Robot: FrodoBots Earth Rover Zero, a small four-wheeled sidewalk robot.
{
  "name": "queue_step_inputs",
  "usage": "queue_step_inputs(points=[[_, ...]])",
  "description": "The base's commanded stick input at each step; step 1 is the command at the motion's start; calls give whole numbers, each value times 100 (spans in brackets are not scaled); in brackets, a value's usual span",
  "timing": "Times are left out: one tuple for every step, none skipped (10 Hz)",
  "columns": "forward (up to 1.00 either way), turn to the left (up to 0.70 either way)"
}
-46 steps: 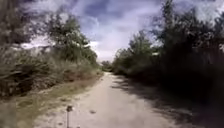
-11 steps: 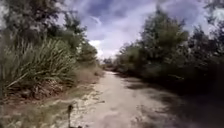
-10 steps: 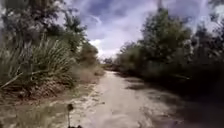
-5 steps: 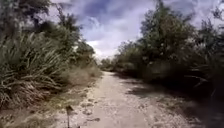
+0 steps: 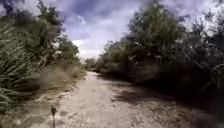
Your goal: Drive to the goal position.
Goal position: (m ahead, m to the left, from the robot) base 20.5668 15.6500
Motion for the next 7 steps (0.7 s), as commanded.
queue_step_inputs(points=[[100,0],[100,0],[100,0],[100,0],[100,0],[100,0],[100,0]])
